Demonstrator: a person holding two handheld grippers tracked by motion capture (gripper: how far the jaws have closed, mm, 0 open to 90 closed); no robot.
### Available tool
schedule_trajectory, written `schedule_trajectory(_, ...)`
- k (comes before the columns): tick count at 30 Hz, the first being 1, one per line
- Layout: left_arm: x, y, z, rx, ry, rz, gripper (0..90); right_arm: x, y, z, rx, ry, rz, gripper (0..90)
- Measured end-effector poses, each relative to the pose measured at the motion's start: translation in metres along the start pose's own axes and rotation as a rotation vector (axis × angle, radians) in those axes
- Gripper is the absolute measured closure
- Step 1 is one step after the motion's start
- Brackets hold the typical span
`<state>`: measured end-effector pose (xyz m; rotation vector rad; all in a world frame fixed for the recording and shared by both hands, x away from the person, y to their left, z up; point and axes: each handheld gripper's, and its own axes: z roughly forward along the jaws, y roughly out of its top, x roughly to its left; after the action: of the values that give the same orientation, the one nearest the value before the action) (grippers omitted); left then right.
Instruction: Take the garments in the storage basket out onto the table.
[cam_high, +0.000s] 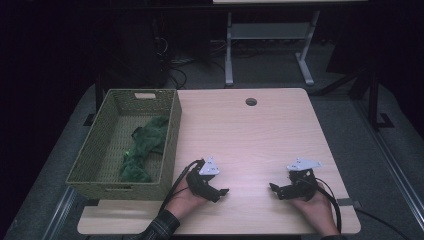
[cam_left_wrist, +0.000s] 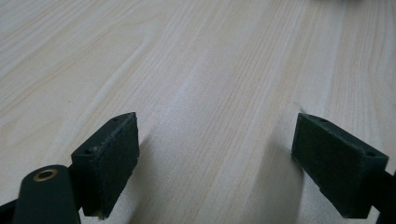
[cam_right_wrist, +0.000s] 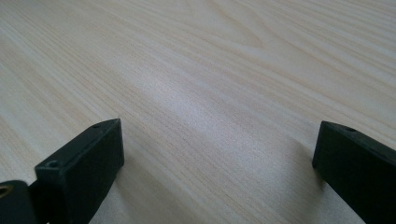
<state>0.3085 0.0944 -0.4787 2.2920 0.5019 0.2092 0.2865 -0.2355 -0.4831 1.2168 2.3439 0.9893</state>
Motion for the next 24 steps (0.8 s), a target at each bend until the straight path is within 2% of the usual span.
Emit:
schedule_trajectory(9, 0.000, 0.000, 0.000, 0.002, -0.005, 0.005, 12.5, 0.000, 0.000, 0.000, 0.003, 0.003, 0.003, 1.5)
schedule_trajectory(17, 0.000, 0.002, -0.002, 0.025, -0.008, 0.003, 12.7, 0.000, 0.000, 0.000, 0.002, 0.000, 0.005, 1.5)
schedule_trajectory(24, 0.003, 0.007, -0.011, 0.007, -0.002, -0.008, 12.8, 0.000, 0.000, 0.000, 0.002, 0.001, 0.005, 1.5)
